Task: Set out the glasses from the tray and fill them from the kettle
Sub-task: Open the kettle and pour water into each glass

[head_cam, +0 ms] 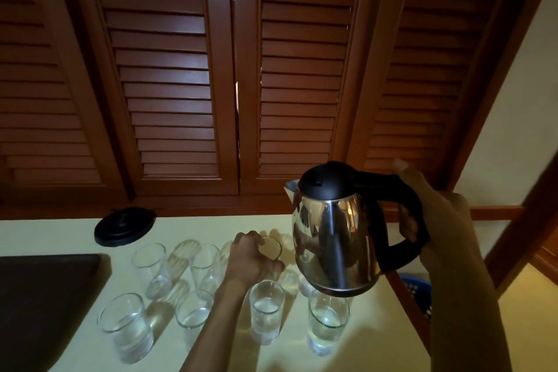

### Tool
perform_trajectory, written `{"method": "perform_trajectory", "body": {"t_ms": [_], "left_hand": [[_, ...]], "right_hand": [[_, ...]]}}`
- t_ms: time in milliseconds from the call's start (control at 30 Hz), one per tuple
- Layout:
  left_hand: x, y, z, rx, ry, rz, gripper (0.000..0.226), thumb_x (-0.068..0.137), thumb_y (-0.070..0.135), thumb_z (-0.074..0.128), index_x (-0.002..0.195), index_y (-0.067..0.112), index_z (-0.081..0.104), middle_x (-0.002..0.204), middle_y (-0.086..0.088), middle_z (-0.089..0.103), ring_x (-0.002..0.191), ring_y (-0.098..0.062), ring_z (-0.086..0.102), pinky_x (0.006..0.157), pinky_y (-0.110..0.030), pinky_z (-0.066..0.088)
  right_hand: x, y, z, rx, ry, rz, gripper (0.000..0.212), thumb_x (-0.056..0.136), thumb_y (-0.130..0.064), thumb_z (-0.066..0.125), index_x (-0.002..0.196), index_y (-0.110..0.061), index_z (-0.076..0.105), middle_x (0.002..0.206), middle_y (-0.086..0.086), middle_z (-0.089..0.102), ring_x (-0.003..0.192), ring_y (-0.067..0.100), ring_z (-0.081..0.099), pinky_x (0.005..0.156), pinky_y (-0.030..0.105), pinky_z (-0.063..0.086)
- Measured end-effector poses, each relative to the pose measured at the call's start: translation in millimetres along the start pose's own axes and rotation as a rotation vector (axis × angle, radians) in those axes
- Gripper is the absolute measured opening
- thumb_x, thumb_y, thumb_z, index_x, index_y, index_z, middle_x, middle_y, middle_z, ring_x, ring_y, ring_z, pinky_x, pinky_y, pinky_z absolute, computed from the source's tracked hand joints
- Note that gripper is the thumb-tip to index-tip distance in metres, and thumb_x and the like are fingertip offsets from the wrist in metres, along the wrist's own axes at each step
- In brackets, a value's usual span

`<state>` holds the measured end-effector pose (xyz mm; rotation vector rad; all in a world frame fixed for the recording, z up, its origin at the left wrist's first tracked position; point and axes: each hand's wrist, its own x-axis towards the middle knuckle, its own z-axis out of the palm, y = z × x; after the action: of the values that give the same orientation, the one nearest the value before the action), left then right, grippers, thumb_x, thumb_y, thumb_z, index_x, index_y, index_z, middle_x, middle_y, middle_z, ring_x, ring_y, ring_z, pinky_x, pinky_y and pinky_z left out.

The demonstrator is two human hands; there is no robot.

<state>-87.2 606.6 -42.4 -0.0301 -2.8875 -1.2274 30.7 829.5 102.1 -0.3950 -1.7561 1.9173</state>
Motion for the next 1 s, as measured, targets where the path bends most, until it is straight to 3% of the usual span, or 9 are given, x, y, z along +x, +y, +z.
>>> {"method": "perform_trajectory", "body": {"t_ms": [167, 267, 400, 500, 600, 667, 767, 867, 1000], "left_hand": [[0.6, 0.8, -8.1, -0.038, -0.149, -0.009, 0.089, 0.062, 0.04, 0.093, 0.137, 0.02, 0.05, 0.136, -0.009, 0.049, 0.125, -0.029, 0.053, 0.102, -0.035, 0.048], [1.4, 2.0, -27.7, -0.043, -0.092, 0.01, 0.089, 0.069, 0.05, 0.088, 0.142, 0.023, 0.045, 0.137, -0.006, 0.05, 0.131, -0.026, 0.049, 0.107, -0.038, 0.045], [0.9, -7.1, -69.8, 0.177, 0.04, -0.014, 0.067, 0.082, 0.048, 0.078, 0.139, 0.025, 0.053, 0.144, -0.009, 0.048, 0.138, -0.029, 0.042, 0.11, -0.039, 0.039], [2.6, -27.1, -86.7, 0.33, -0.048, -0.151, 0.073, 0.082, 0.043, 0.08, 0.144, 0.026, 0.047, 0.145, -0.013, 0.047, 0.138, -0.033, 0.039, 0.11, -0.04, 0.038], [4.0, -50.1, -89.4, 0.248, -0.168, -0.251, 0.086, 0.073, 0.036, 0.089, 0.146, 0.023, 0.046, 0.147, -0.01, 0.052, 0.133, -0.028, 0.051, 0.102, -0.034, 0.044], [4.1, -60.3, -88.6, 0.173, -0.193, -0.284, 0.084, 0.069, 0.029, 0.093, 0.141, 0.019, 0.051, 0.134, -0.01, 0.061, 0.12, -0.025, 0.059, 0.088, -0.027, 0.044], [7.1, -69.1, -84.5, 0.133, -0.157, -0.289, 0.063, 0.062, 0.024, 0.096, 0.114, 0.014, 0.063, 0.11, -0.007, 0.071, 0.1, -0.022, 0.066, 0.071, -0.022, 0.045], [12.3, -71.7, -84.1, 0.118, -0.113, -0.26, 0.052, 0.055, 0.026, 0.098, 0.095, 0.016, 0.067, 0.098, -0.004, 0.075, 0.098, -0.023, 0.067, 0.069, -0.023, 0.045], [12.2, -66.3, -94.3, -0.009, 0.021, -0.207, 0.056, 0.04, 0.033, 0.1, 0.082, 0.013, 0.069, 0.086, -0.005, 0.073, 0.094, -0.029, 0.068, 0.077, -0.033, 0.049]], "right_hand": [[4.2, 1.6, -0.5, -0.006, -0.035, -0.025, 0.045, 0.081, -0.045, 0.075, 0.062, -0.01, 0.056, 0.044, -0.002, 0.047, 0.035, 0.01, 0.043, 0.04, 0.02, 0.041], [8.0, 1.3, -0.5, -0.003, -0.062, -0.091, 0.038, 0.078, -0.044, 0.075, 0.066, -0.013, 0.057, 0.045, -0.005, 0.052, 0.035, 0.007, 0.046, 0.04, 0.017, 0.042], [13.3, 5.3, -1.3, 0.034, -0.11, -0.092, 0.038, 0.073, -0.048, 0.074, 0.065, -0.016, 0.057, 0.042, -0.004, 0.05, 0.032, 0.008, 0.041, 0.038, 0.019, 0.039], [16.0, 11.4, -1.2, 0.003, -0.161, -0.098, 0.046, 0.079, -0.05, 0.075, 0.054, -0.019, 0.052, 0.043, 0.0, 0.046, 0.035, 0.017, 0.039, 0.043, 0.026, 0.038], [13.3, 13.6, 6.5, -0.023, -0.207, -0.177, 0.052, 0.088, -0.046, 0.072, 0.052, -0.016, 0.05, 0.047, 0.009, 0.044, 0.041, 0.022, 0.039, 0.047, 0.03, 0.039], [13.6, 15.0, 14.1, -0.023, -0.201, -0.194, 0.047, 0.087, -0.045, 0.073, 0.057, -0.013, 0.055, 0.048, 0.008, 0.047, 0.041, 0.023, 0.04, 0.045, 0.029, 0.038], [14.7, 15.1, 24.8, -0.029, -0.196, -0.173, 0.045, 0.083, -0.046, 0.076, 0.064, -0.01, 0.059, 0.048, 0.006, 0.048, 0.038, 0.021, 0.04, 0.044, 0.028, 0.037], [11.1, 16.0, 34.0, -0.012, -0.168, -0.145, 0.046, 0.082, -0.046, 0.077, 0.057, -0.013, 0.056, 0.045, 0.004, 0.048, 0.037, 0.02, 0.039, 0.043, 0.027, 0.037], [6.4, 19.4, 42.7, -0.036, -0.139, -0.112, 0.048, 0.082, -0.048, 0.076, 0.053, -0.016, 0.054, 0.043, 0.0, 0.048, 0.038, 0.019, 0.04, 0.046, 0.029, 0.038]]}}
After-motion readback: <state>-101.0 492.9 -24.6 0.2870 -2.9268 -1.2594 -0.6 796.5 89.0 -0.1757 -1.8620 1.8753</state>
